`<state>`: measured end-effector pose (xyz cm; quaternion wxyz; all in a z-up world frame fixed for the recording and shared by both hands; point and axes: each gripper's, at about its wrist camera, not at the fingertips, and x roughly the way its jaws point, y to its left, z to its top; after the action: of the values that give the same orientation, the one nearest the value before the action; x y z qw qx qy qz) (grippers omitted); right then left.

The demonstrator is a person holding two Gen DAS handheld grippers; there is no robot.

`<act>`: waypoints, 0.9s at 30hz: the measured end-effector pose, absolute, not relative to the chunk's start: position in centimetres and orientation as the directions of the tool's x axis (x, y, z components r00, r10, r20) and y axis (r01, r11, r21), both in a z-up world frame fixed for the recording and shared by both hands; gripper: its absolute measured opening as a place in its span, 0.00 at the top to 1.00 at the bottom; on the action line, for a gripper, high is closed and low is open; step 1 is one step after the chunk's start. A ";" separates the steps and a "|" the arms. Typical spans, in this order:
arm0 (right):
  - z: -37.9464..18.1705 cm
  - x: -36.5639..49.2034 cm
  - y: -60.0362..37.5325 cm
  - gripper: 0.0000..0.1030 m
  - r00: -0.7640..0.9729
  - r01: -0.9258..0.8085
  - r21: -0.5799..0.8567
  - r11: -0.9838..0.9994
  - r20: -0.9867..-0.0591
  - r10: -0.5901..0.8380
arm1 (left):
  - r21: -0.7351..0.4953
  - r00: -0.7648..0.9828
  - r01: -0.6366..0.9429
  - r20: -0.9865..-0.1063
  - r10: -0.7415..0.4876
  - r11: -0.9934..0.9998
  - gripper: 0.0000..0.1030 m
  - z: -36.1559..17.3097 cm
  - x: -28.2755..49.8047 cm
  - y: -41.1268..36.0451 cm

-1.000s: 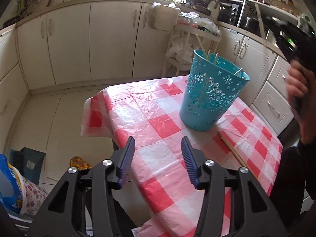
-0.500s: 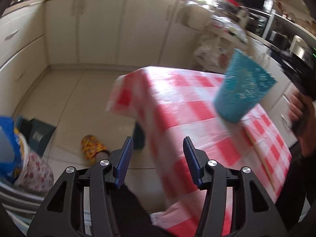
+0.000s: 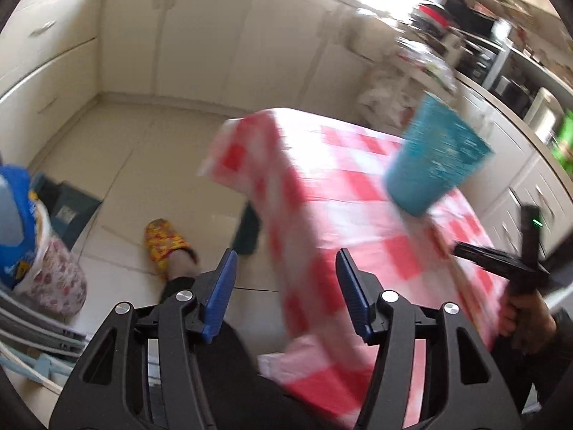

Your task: Organize utensils

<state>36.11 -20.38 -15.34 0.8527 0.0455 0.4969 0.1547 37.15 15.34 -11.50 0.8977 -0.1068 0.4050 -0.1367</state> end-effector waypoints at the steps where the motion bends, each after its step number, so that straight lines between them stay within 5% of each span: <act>1: -15.4 36.1 -20.1 0.79 0.464 -0.226 0.216 0.950 -0.834 0.299 | -0.298 0.630 0.183 -0.696 -0.345 0.937 0.45 -11.1 36.9 14.1; 11: -15.7 34.1 -20.7 0.92 0.464 -0.311 0.077 0.947 -0.858 0.222 | -0.239 0.512 0.346 -0.762 -0.396 0.907 0.40 -11.1 35.9 -2.4; 24: -15.6 33.3 -27.2 0.93 0.470 -0.202 0.230 0.952 -0.830 0.300 | -0.021 0.522 0.209 -0.843 -0.130 0.978 0.41 -15.6 39.0 -13.0; 27: -15.2 33.0 -27.0 0.93 0.475 -0.208 0.225 0.952 -0.828 0.300 | 0.027 0.547 0.201 -0.833 -0.089 0.979 0.51 -15.7 38.7 -13.8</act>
<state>32.99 -26.96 -15.21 0.8574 0.0468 0.4907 0.1479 38.66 -13.77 -15.69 0.8774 0.0596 0.4688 -0.0828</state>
